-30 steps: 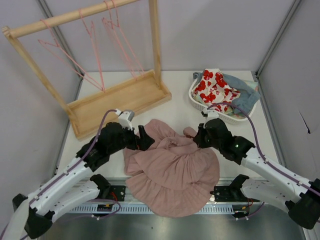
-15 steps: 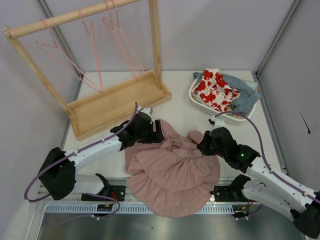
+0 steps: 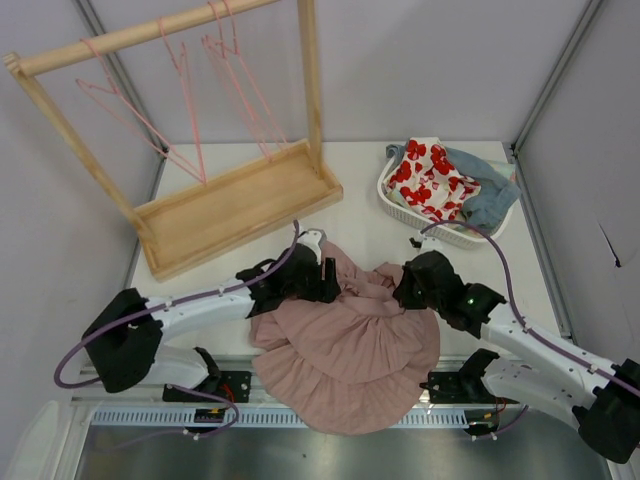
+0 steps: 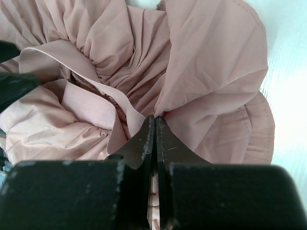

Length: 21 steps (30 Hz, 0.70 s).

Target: Place the skirt on the hanger

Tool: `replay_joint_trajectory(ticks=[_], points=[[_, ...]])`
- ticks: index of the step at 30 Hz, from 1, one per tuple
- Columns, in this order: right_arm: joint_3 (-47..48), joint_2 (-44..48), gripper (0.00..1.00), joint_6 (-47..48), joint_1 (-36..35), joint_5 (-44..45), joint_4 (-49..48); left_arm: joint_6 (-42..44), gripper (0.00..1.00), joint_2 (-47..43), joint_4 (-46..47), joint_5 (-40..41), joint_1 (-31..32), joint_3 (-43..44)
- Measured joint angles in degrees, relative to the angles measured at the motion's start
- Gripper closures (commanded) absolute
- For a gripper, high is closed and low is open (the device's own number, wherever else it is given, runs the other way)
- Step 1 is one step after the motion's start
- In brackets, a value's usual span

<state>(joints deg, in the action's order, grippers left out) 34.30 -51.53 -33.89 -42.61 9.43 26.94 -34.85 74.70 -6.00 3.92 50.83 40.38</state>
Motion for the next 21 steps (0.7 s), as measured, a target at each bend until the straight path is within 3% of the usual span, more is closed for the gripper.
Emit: replay_joint_trajectory(ticks=[4, 7, 8, 10, 17, 21], points=[[0.0, 0.68, 1.0, 0.07, 0.0, -0.07, 0.11, 0.72, 0.38, 6.21, 0.24, 3.32, 0.0, 0.92], [0.24, 2.23, 1.0, 0.26, 0.09, 0.15, 0.68, 1.81, 0.65, 11.45, -0.81, 4.61, 0.0, 3.8], [0.42, 2.62, 1.0, 0.26, 0.09, 0.26, 0.9, 1.81, 0.87, 12.41, -0.79, 4.79, 0.0, 4.68], [1.38, 3.32, 1.0, 0.31, 0.17, 1.16, 2.1, 2.08, 1.0, 13.64, -1.09, 5.33, 0.0, 6.69], [9.44, 2.01, 1.0, 1.6, 2.58, 5.09, 6.51, 4.07, 1.0, 11.06, -8.24, 8.26, -1.14, 16.98], [21.42, -2.8, 1.0, 4.52, 8.76, 4.2, 6.23, 6.86, 0.99, 5.27, -13.33, 11.69, -2.14, 27.41]])
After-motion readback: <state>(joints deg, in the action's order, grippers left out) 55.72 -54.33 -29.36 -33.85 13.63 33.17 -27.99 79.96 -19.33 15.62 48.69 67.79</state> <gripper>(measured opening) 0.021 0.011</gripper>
